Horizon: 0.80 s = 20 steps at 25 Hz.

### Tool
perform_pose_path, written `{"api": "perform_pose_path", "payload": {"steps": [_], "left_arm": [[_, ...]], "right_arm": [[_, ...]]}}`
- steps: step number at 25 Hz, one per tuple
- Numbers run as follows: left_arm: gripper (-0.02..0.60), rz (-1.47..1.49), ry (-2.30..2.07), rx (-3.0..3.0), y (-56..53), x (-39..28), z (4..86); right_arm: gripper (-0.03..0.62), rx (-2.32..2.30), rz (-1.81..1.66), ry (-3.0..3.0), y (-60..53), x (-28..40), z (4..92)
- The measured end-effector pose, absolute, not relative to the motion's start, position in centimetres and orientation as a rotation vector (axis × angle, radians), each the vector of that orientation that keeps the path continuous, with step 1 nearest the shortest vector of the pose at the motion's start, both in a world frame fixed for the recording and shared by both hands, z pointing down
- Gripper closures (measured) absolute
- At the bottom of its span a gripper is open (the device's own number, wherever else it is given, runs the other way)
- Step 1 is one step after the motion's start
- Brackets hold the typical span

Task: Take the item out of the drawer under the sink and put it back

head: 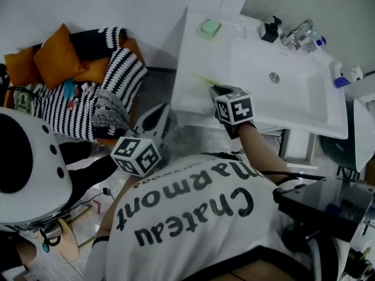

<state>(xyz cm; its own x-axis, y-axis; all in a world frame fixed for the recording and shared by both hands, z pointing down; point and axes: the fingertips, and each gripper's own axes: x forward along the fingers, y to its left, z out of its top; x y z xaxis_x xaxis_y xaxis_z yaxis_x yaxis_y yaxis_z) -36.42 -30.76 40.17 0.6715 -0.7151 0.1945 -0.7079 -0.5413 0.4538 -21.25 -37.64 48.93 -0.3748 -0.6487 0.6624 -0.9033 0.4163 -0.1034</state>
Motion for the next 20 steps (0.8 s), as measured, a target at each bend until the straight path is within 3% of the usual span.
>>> {"api": "perform_pose_path", "payload": {"steps": [20], "left_arm": [[0.574,0.031,-1.029,2.382,-27.4,-28.5,40.5]], "right_arm": [[0.58,1.211,0.495,-2.441,-30.1,-20.0,40.8]]}}
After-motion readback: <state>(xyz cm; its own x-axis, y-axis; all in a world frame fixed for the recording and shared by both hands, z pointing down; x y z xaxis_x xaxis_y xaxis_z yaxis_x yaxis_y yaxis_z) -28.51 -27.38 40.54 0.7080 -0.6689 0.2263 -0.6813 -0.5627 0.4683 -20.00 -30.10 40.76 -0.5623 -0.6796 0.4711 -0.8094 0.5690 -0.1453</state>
